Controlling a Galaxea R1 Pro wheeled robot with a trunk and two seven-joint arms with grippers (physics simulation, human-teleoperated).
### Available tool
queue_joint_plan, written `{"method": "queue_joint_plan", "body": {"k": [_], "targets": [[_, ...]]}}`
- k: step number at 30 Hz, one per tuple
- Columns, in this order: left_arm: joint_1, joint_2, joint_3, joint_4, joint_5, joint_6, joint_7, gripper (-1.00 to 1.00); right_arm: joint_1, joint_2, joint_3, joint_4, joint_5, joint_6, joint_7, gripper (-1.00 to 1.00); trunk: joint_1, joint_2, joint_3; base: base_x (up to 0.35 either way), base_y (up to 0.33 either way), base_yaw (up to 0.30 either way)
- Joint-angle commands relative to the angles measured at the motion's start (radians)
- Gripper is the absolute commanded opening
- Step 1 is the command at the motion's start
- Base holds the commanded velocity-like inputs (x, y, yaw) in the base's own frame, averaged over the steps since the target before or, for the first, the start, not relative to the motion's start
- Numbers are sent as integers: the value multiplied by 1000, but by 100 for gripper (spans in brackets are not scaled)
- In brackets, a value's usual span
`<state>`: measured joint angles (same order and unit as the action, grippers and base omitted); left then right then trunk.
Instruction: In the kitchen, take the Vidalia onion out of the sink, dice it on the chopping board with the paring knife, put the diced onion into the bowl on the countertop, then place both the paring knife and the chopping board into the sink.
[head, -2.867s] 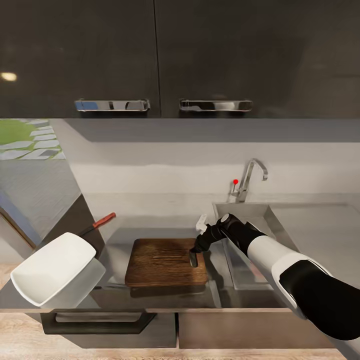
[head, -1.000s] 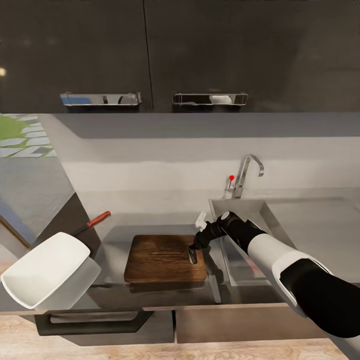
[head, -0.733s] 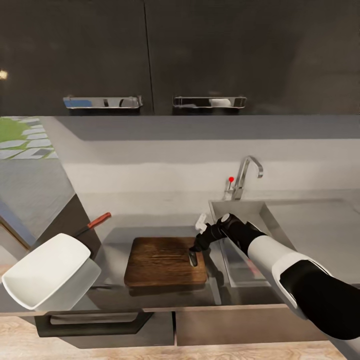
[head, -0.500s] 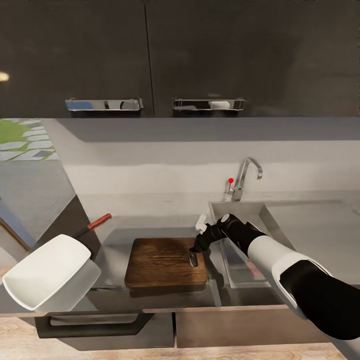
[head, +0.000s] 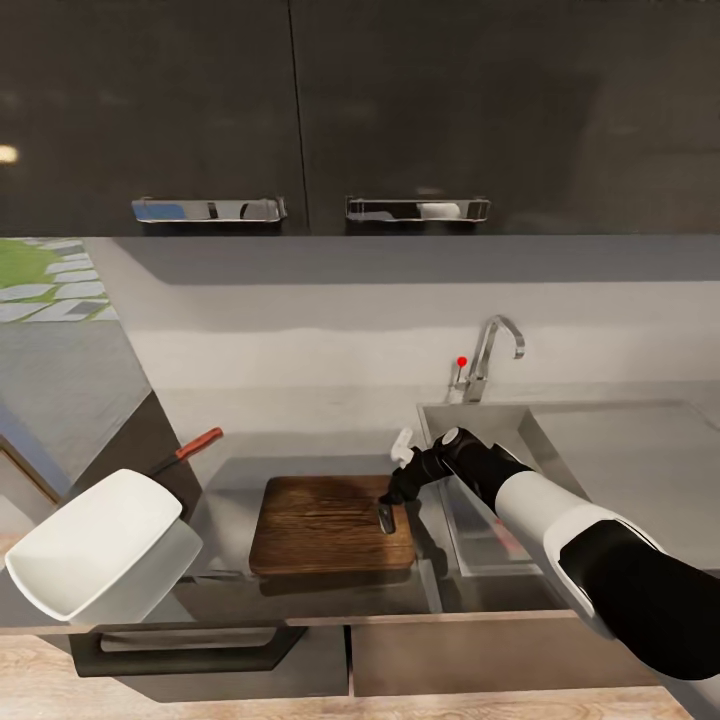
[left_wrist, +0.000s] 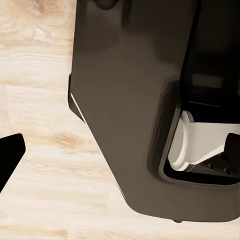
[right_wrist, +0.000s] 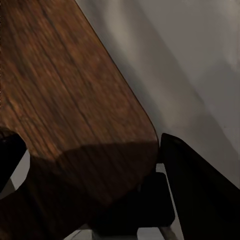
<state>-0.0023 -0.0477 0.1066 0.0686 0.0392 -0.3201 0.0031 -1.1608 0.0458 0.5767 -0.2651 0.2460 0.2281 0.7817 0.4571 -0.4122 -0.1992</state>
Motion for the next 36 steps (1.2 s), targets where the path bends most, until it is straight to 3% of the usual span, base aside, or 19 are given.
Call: {"method": "queue_joint_plan", "body": {"k": [1,8,9,21,27,36], "targets": [[-1,0,4,2,4,-5,0,100,0,0,-5,-2,6,7,5,-100,1,-2,-2,0,0,0],[-1,0,4,2,4,-6,0,100,0,0,-5,-2,6,7,6,-100,1,-2,-2,0,0,0],[-1,0,4,2,4,-5,0,100,0,-1,-5,-2,6,6,5,100,1,-2,-2,0,0,0],[-1,0,4,2,4,-5,0,100,0,-2,-6,-2,6,6,7,100,1,-2,-2,0,0,0],[-1,0,4,2,4,-5,0,100,0,-23,-6,-6,5,5,7,100,1,-2,-2,0,0,0],[-1,0,4,2,4,-6,0,100,0,-24,-5,-8,4,7,7,100,1,-2,-2,0,0,0]]}}
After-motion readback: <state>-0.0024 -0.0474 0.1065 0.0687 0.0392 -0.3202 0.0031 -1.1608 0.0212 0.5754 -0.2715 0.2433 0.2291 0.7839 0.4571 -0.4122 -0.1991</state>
